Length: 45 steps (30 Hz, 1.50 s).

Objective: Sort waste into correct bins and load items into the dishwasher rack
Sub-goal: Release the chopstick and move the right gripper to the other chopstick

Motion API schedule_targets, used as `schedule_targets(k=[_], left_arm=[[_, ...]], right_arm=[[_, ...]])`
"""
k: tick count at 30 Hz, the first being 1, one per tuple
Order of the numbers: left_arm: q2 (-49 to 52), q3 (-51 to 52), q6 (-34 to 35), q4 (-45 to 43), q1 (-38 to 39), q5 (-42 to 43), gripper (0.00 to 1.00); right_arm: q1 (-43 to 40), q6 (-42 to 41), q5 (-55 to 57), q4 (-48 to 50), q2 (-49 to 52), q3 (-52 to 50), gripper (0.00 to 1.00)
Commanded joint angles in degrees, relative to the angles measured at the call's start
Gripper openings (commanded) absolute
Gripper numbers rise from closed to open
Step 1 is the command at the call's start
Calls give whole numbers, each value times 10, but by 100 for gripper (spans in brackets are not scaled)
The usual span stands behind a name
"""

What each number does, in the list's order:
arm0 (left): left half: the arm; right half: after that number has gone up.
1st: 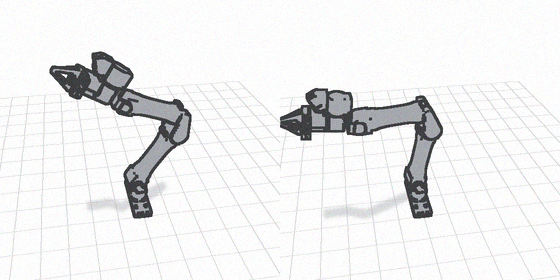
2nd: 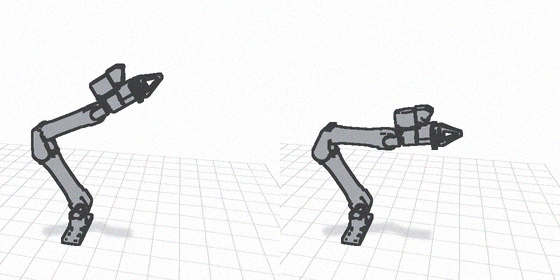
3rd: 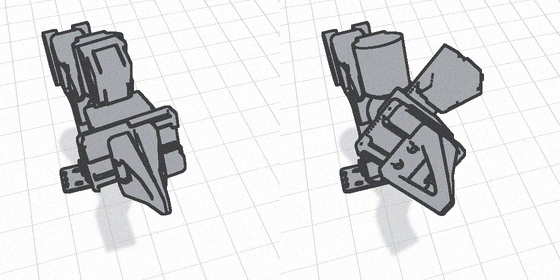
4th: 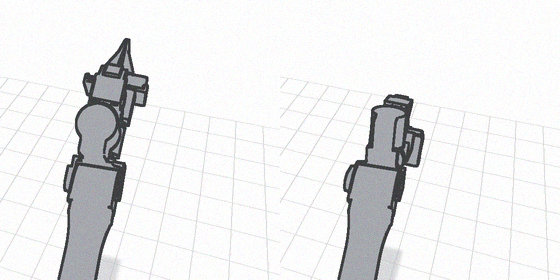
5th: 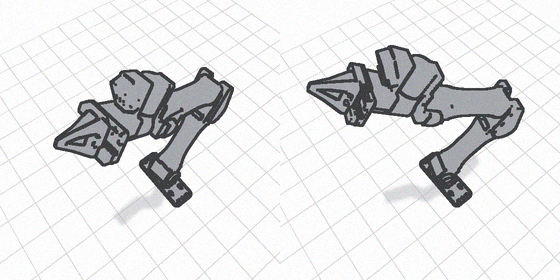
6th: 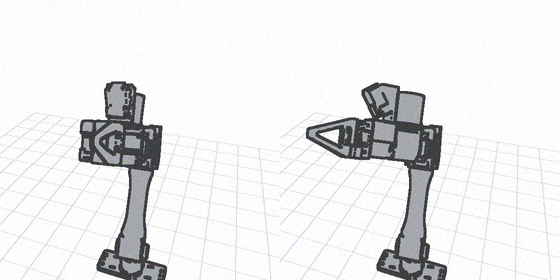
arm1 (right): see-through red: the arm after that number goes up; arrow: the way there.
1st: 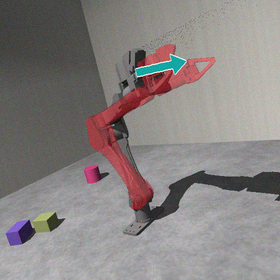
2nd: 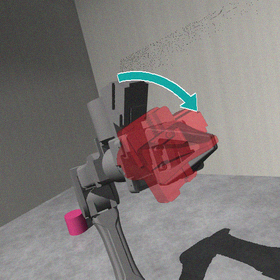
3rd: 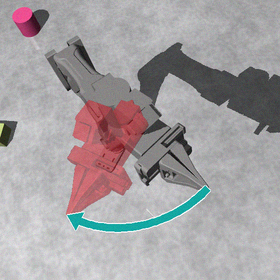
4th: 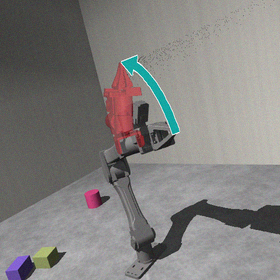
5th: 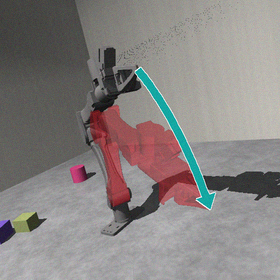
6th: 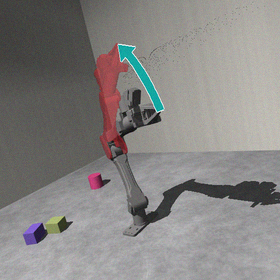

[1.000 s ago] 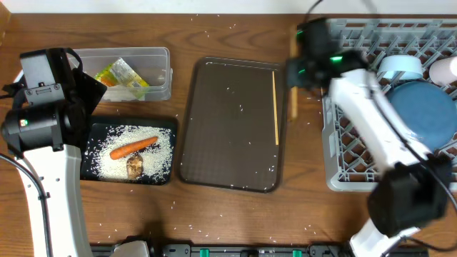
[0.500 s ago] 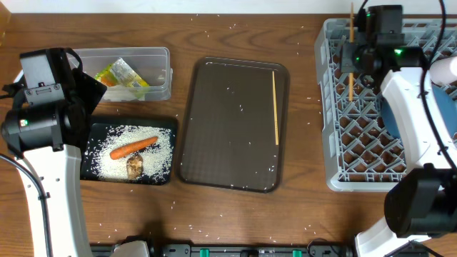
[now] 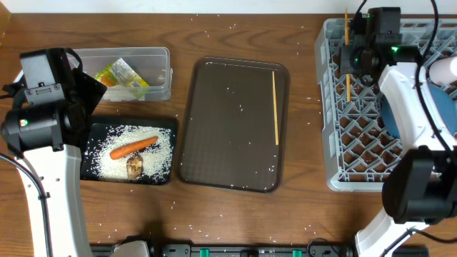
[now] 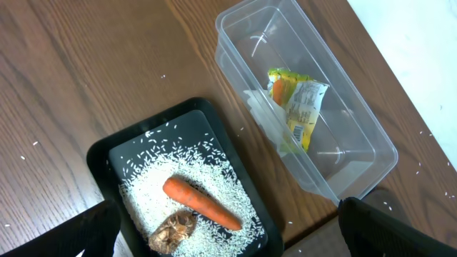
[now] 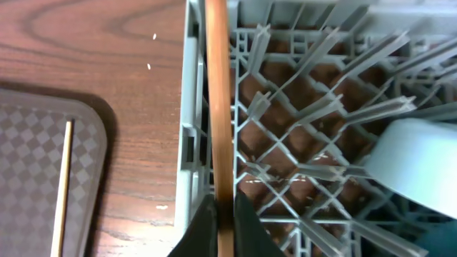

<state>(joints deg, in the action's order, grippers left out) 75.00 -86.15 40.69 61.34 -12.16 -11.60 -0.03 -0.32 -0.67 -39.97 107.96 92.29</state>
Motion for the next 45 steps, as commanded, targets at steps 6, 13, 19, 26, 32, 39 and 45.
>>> schedule_targets(k=[6, 13, 19, 26, 32, 39, 45], left_arm=[[-1, -4, 1, 1, 0, -9, 98], [-1, -4, 1, 1, 0, -9, 98], [-1, -4, 1, 1, 0, -9, 98], [-1, -4, 1, 1, 0, -9, 98], [-1, -4, 1, 1, 0, -9, 98], [-1, -4, 1, 1, 0, -9, 98], [-1, -4, 1, 1, 0, -9, 98]], right_arm=[[7, -14, -12, -2, 10, 5, 74], [32, -54, -28, -23, -12, 6, 73], [93, -61, -65, -31, -35, 6, 73], [197, -78, -48, -54, -21, 5, 70], [261, -156, 73, -62, 21, -4, 63], [268, -226, 75, -58, 110, -5, 57], [268, -226, 49, -46, 165, -5, 56]])
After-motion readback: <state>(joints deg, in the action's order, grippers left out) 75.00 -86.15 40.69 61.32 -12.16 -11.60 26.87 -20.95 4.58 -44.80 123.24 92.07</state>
